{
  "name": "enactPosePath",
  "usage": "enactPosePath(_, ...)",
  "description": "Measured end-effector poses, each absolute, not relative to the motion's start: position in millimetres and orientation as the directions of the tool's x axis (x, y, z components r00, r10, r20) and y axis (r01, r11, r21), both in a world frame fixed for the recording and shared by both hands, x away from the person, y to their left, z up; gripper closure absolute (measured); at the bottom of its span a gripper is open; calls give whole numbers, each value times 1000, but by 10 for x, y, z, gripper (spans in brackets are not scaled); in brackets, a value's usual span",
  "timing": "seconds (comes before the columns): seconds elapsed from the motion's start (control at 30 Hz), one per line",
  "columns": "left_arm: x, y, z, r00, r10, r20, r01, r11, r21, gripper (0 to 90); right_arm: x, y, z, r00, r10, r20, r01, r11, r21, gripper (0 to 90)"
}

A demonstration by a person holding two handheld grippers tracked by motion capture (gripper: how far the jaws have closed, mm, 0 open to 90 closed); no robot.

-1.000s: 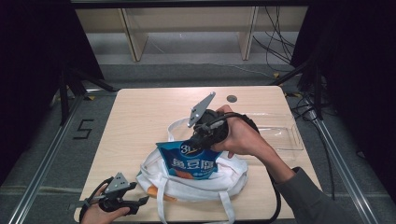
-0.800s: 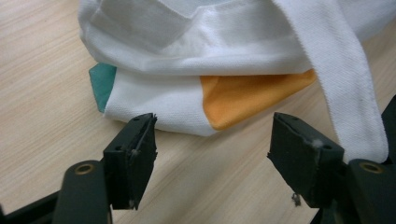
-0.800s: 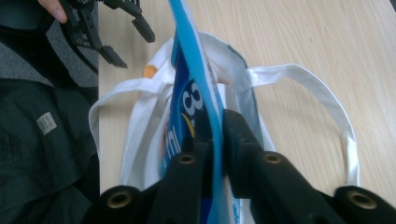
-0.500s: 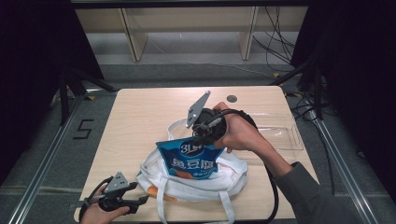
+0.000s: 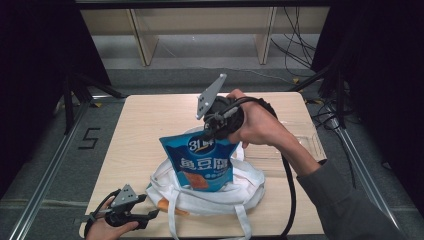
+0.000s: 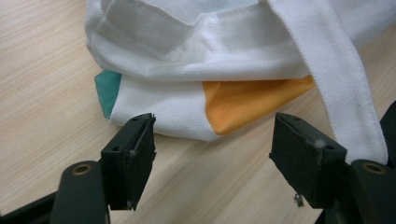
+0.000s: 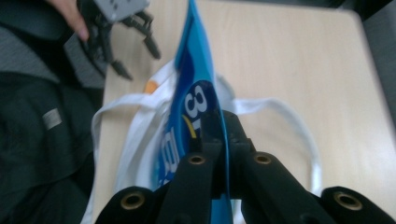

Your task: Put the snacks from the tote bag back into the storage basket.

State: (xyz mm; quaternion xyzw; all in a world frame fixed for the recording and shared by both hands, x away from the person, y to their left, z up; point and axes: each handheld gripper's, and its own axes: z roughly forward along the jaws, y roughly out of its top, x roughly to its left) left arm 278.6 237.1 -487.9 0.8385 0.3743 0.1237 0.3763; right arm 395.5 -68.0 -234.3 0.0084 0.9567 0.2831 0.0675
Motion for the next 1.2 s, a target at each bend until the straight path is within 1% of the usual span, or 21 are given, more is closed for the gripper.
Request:
enactPosePath(0.03, 2783, 2366, -4882, 683, 726, -85, 540, -423, 727, 291, 3946, -684, -2273, -988, 56, -141, -31, 836, 548, 900)
enactPosePath(0.07, 2784, 2368, -4892, 685, 723, -88, 537, -418, 733, 287, 3913, -694, -2206, -987, 76, -143, -14, 838, 546, 900)
enactPosePath(0.17, 2783, 2384, -4878, 679, 731, -73, 536, -425, 730, 280, 3863, -735, -2037, -984, 94, -151, -4, 835, 551, 900)
enactPosePath(0.23, 2782, 2393, -4873, 674, 735, -72, 538, -421, 730, 279, 3874, -776, -1949, -974, 100, -204, -30, 833, 552, 900)
enactPosePath(0.3, 2782, 2394, -4883, 676, 734, -74, 535, -420, 733, 279, 3870, -821, -1898, -968, 117, -222, -25, 835, 549, 900)
enactPosePath(0.37, 2780, 2392, -4885, 679, 730, -78, 540, -424, 727, 279, 3862, -907, -1834, -962, 144, -234, -4, 843, 538, 900)
enactPosePath(0.4, 2785, 2396, -4893, 680, 730, -70, 538, -433, 723, 279, 3882, -960, -1809, -958, 145, -245, -11, 841, 541, 900)
enactPosePath(0.47, 2788, 2401, -4901, 683, 727, -71, 541, -439, 717, 280, 3880, -1085, -1759, -951, 187, -246, 23, 837, 547, 900)
enactPosePath(0.5, 2792, 2398, -4901, 682, 728, -73, 542, -436, 718, 280, 3895, -1149, -1732, -950, 184, -252, 18, 839, 544, 900)
enactPosePath(0.53, 2799, 2406, -4892, 687, 724, -63, 538, -448, 714, 280, 3887, -1208, -1720, -946, 208, -249, 40, 835, 549, 900)
enactPosePath(0.63, 2784, 2389, -4889, 668, 740, -75, 542, -416, 730, 280, 3945, -1347, -1707, -936, 205, -287, 21, 844, 536, 900)
enactPosePath(0.7, 2790, 2404, -4877, 684, 727, -59, 528, -439, 727, 280, 3972, -1432, -1712, -933, 222, -282, 38, 844, 536, 900)
enactPosePath(0.73, 2793, 2406, -4881, 685, 726, -57, 526, -439, 729, 280, 4011, -1514, -1705, -923, 252, -290, 59, 839, 540, 900)
enactPosePath(0.83, 2793, 2414, -4891, 690, 722, -58, 526, -445, 725, 281, 4061, -1630, -1696, -915, 284, -287, 88, 834, 544, 900)
enactPosePath(0.87, 2797, 2406, -4903, 682, 728, -64, 528, -430, 732, 281, 4087, -1671, -1693, -915, 284, -286, 88, 833, 546, 900)
enactPosePath(0.93, 2806, 2430, -4885, 691, 722, -47, 528, -459, 714, 281, 4110, -1749, -1698, -901, 341, -269, 148, 823, 548, 900)
enactPosePath(0.97, 2790, 2408, -4898, 667, 741, -78, 546, -415, 728, 281, 4152, -1789, -1698, -902, 330, -277, 135, 827, 545, 900)
enactPosePath(1.07, 2790, 2429, -4877, 678, 733, -59, 538, -439, 720, 281, 4230, -1907, -1721, -890, 361, -277, 161, 819, 550, 900)
enactPosePath(1.1, 2787, 2413, -4885, 668, 740, -73, 542, -417, 729, 281, 4254, -1944, -1735, -886, 373, -275, 172, 816, 552, 900)
enactPosePath(1.13, 2790, 2425, -4877, 677, 734, -58, 537, -437, 722, 281, 4284, -1979, -1749, -886, 370, -280, 167, 817, 552, 900)
enactPosePath(1.2, 2789, 2423, -4876, 686, 726, -52, 523, -442, 729, 281, 4324, -2047, -1778, -885, 377, -272, 177, 814, 553, 900)
